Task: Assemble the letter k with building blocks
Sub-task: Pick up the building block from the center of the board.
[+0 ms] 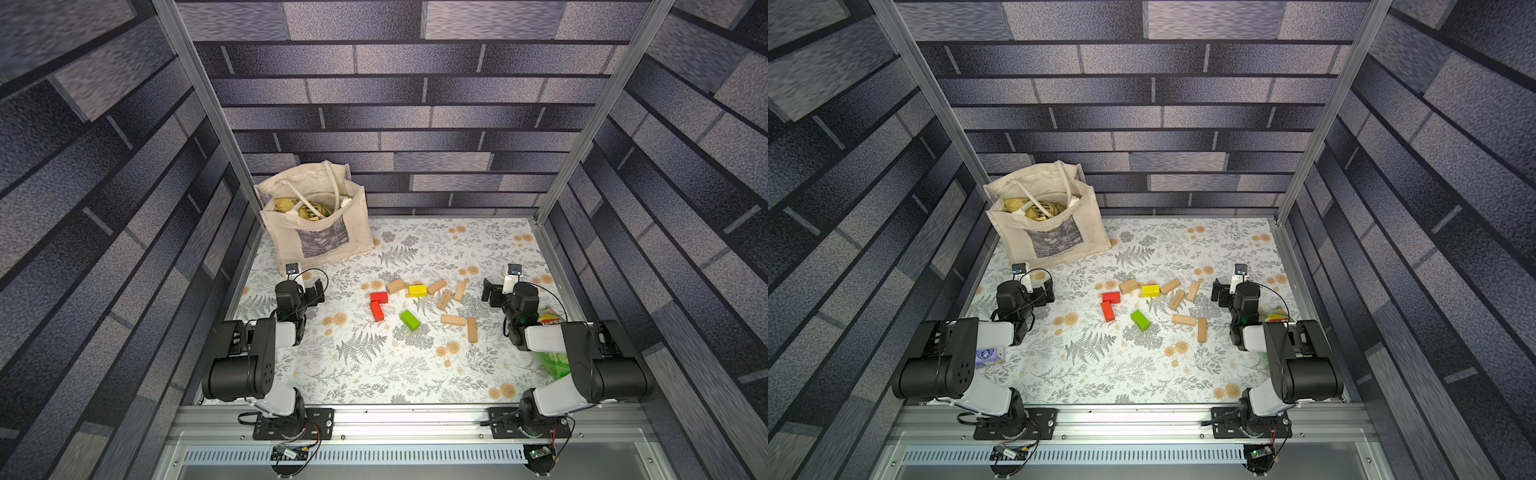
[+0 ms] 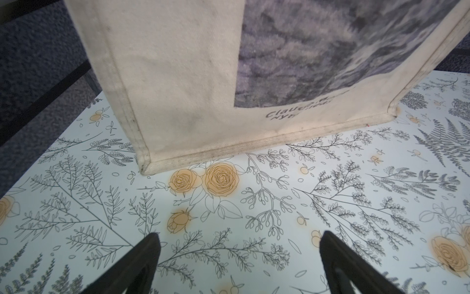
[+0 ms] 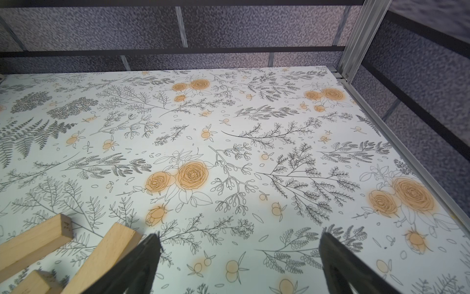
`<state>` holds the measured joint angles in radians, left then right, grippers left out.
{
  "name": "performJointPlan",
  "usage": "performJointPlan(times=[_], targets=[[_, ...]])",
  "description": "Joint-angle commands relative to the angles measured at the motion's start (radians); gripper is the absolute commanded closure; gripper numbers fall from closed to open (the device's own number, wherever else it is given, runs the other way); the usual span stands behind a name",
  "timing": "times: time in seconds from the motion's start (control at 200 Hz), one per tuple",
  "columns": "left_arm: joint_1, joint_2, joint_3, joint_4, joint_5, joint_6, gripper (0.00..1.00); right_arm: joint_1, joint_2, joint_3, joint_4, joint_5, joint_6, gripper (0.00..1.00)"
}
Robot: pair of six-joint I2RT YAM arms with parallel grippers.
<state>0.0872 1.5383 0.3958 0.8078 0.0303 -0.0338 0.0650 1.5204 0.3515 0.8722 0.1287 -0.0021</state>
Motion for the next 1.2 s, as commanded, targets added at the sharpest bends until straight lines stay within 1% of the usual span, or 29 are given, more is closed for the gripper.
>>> performJointPlan(times=[0.0,0.085,0.12,0.205,0.26,0.296,0.336,0.386,0.431,0.461,0.501,0.586,0.686,0.791,0.872,0.962,1.067,1.197], targets=[[0.005,0.006,0.025,0.014,0.017,-0.019,0.00,-0.005,0.009,0.016,0.016,-0.008,-0.011,0.00],[0.006,0.005,0.022,0.014,0.016,-0.021,0.00,-0.005,0.005,0.012,0.023,-0.010,-0.011,0.00],[0.006,0.002,0.023,0.016,0.014,-0.021,0.00,-0.005,-0.005,0.024,-0.002,-0.014,-0.013,0.00],[0.006,-0.027,0.059,-0.075,-0.010,-0.030,0.00,-0.005,-0.064,0.071,-0.141,0.013,-0.008,0.00],[-0.015,-0.056,0.100,-0.165,-0.093,-0.037,0.00,-0.004,-0.097,0.119,-0.264,0.077,0.010,0.00],[-0.043,-0.084,0.131,-0.251,-0.160,-0.029,0.00,-0.004,-0.113,0.162,-0.377,0.120,0.029,0.00],[-0.099,-0.117,0.164,-0.335,-0.249,-0.011,0.00,-0.005,-0.130,0.211,-0.505,0.149,0.053,0.00],[-0.186,-0.147,0.206,-0.424,-0.377,0.018,0.00,-0.002,-0.149,0.252,-0.611,0.140,0.066,0.00],[-0.263,-0.161,0.255,-0.514,-0.453,0.031,0.00,0.003,-0.173,0.276,-0.690,0.130,0.091,0.00],[-0.308,-0.164,0.308,-0.606,-0.478,0.025,0.00,0.007,-0.190,0.296,-0.745,0.114,0.116,0.00],[-0.358,-0.155,0.392,-0.750,-0.481,-0.002,0.00,0.013,-0.211,0.322,-0.819,0.077,0.148,0.00],[-0.426,-0.096,0.571,-1.057,-0.486,-0.127,0.00,0.040,-0.244,0.375,-0.959,-0.016,0.177,0.00],[-0.489,-0.030,0.691,-1.219,-0.444,-0.207,0.00,0.098,-0.288,0.404,-1.067,-0.066,0.190,0.00],[-0.529,0.029,0.794,-1.319,-0.276,-0.226,0.00,0.144,-0.333,0.408,-1.111,-0.162,0.231,0.00],[-0.540,0.078,0.863,-1.387,-0.136,-0.185,0.00,0.181,-0.362,0.402,-1.114,-0.221,0.262,0.00],[-0.549,0.108,0.896,-1.430,-0.022,-0.125,0.01,0.210,-0.377,0.394,-1.110,-0.261,0.302,0.00],[-0.549,0.110,0.892,-1.444,0.054,-0.072,0.02,0.237,-0.351,0.408,-1.114,-0.317,0.344,0.00],[-0.549,0.130,0.887,-1.461,0.107,-0.006,0.03,0.297,-0.273,0.447,-1.105,-0.391,0.392,0.00]])
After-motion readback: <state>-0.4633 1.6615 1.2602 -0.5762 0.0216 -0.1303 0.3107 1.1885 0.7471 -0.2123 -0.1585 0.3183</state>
